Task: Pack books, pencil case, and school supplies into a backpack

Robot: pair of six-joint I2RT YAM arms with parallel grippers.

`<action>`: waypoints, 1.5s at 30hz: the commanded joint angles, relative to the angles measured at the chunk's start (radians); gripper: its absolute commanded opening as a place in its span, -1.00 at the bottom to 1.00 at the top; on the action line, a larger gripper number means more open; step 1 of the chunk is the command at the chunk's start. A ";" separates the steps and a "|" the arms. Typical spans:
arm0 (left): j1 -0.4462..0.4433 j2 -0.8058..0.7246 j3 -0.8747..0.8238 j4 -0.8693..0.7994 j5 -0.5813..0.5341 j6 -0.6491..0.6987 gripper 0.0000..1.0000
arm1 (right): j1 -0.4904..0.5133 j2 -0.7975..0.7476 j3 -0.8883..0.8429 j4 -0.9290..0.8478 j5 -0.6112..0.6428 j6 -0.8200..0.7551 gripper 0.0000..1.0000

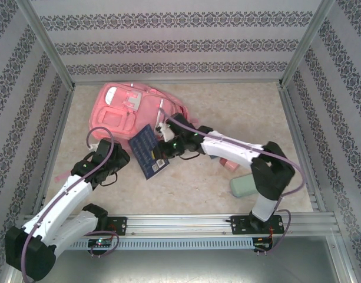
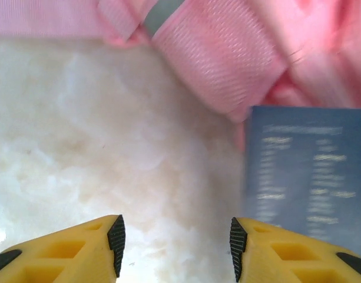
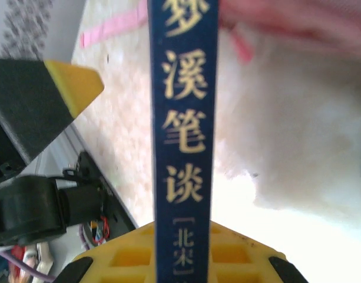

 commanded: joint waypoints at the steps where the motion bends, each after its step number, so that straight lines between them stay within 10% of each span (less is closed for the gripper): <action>1: 0.018 0.028 0.074 -0.005 0.037 0.079 0.06 | -0.054 -0.090 -0.042 -0.006 0.093 -0.053 -1.00; 15: 0.028 0.331 0.374 0.231 0.402 0.079 0.09 | -0.141 -0.187 -0.008 -0.086 0.347 -0.158 -1.00; 29: 0.028 0.570 0.444 0.542 0.686 -0.047 0.36 | -0.389 -0.186 -0.132 0.483 -0.251 0.335 -1.00; 45: 0.041 0.764 0.730 0.309 0.617 0.181 0.35 | -0.482 -0.233 -0.218 0.586 -0.243 0.420 -1.00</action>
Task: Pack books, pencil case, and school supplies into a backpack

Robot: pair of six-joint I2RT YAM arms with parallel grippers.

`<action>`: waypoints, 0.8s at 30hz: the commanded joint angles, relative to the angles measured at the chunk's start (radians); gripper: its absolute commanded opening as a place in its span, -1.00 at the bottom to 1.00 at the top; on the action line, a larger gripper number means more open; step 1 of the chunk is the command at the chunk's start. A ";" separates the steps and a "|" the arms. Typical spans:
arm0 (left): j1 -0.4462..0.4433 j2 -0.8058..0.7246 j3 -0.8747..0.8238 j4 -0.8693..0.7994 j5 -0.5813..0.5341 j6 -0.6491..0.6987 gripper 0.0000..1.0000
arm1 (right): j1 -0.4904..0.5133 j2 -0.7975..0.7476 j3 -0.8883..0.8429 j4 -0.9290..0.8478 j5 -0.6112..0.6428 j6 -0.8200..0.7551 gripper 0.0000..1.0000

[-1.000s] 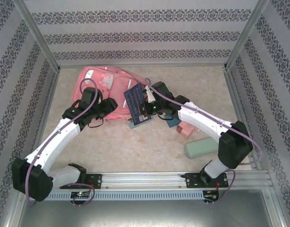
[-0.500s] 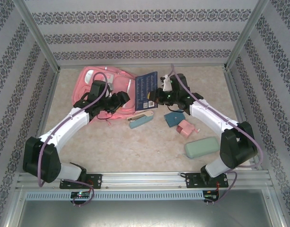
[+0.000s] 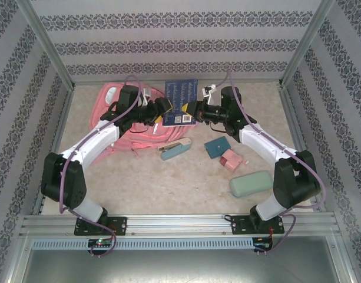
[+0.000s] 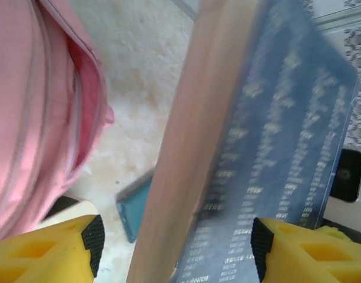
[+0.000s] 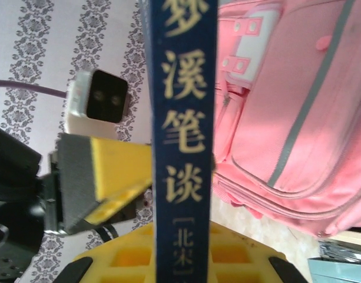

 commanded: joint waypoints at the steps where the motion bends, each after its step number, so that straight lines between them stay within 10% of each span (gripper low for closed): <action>1: 0.015 0.059 0.121 -0.192 -0.089 0.180 0.33 | -0.036 -0.062 -0.026 0.058 0.000 0.005 -1.00; 9: -0.001 0.307 0.412 -0.488 -0.358 0.450 -0.07 | -0.079 -0.128 -0.070 0.042 0.007 0.006 -1.00; 24: -0.170 0.719 0.804 -0.740 -0.734 0.712 -0.02 | -0.137 -0.230 -0.163 0.013 0.025 0.015 -1.00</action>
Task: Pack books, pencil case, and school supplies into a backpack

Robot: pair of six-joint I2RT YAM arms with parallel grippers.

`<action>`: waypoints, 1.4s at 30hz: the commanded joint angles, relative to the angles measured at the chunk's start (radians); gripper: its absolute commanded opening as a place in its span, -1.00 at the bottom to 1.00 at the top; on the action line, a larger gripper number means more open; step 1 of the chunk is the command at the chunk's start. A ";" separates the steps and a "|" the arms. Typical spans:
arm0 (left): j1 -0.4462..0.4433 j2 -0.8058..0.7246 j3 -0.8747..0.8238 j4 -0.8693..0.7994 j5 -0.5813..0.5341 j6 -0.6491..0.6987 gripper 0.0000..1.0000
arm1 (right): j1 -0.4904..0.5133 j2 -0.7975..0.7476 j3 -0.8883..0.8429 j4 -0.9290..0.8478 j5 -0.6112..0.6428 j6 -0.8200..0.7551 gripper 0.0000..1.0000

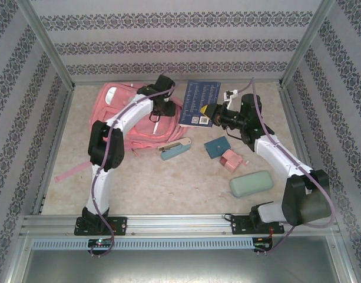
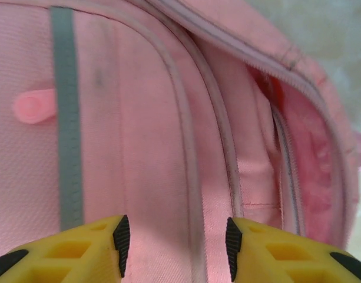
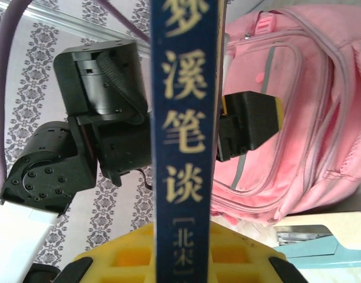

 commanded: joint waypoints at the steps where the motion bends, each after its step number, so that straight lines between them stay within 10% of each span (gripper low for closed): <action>1: -0.034 0.074 0.084 -0.125 -0.139 0.092 -0.02 | -0.008 -0.045 -0.015 0.031 0.005 0.007 -1.00; 5: -0.050 0.147 0.124 -0.184 -0.209 0.108 -0.05 | -0.011 -0.050 -0.018 0.024 0.006 0.004 -1.00; 11: -0.054 0.121 0.122 -0.197 -0.212 0.082 -1.00 | -0.012 -0.035 -0.018 0.025 0.011 0.002 -1.00; 19: -0.038 -0.140 0.095 -0.119 -0.086 0.040 -1.00 | -0.012 0.003 -0.006 0.036 0.019 0.007 -1.00; 36: 0.289 -0.539 -0.196 0.230 0.655 -0.194 -1.00 | 0.043 0.076 -0.014 0.113 0.036 0.013 -1.00; 42: 0.300 -0.544 -0.183 0.219 0.675 -0.183 -1.00 | 0.145 0.220 0.053 0.226 0.062 0.060 -1.00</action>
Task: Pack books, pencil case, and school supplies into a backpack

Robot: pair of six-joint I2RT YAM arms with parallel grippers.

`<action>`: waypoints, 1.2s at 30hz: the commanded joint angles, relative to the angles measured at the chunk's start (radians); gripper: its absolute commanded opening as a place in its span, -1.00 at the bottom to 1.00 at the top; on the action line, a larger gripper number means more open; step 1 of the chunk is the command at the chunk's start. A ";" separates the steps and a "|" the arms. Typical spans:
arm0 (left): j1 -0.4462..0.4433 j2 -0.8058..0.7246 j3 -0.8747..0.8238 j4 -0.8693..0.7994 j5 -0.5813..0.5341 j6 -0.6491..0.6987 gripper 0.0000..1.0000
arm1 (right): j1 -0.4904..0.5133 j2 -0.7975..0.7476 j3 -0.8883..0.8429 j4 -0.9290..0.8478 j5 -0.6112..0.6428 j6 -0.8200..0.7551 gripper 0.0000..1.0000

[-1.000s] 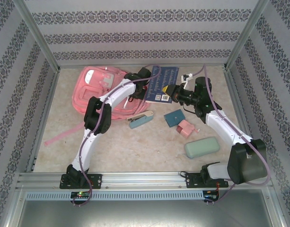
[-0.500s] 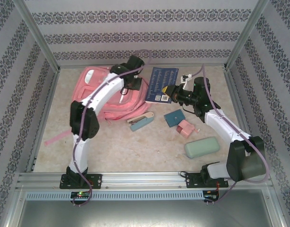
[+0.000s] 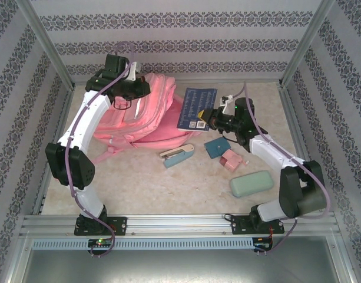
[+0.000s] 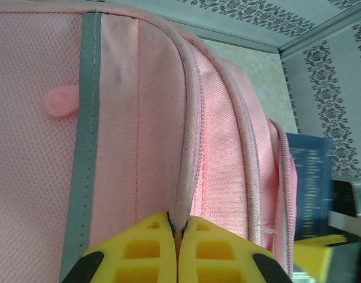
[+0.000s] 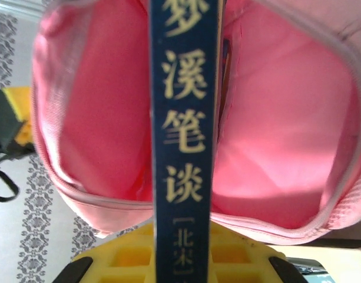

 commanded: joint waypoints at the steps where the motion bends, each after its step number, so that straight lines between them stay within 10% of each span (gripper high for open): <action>1: 0.008 -0.051 0.028 0.122 0.101 -0.046 -1.00 | 0.060 0.088 0.084 0.145 0.017 0.036 -1.00; 15: 0.006 -0.007 0.051 0.151 0.152 -0.109 -1.00 | 0.266 0.600 0.474 0.376 0.199 0.286 -1.00; 24: -0.003 0.006 0.052 0.149 0.171 -0.111 -1.00 | 0.360 0.843 0.845 0.016 0.238 0.204 -0.62; 30: -0.005 0.004 0.065 0.112 0.156 -0.080 -1.00 | 0.352 0.792 0.830 -0.126 0.258 0.118 -0.06; 36: -0.005 0.006 0.051 0.118 0.154 -0.078 -1.00 | 0.325 0.689 0.718 -0.211 0.324 0.038 -0.09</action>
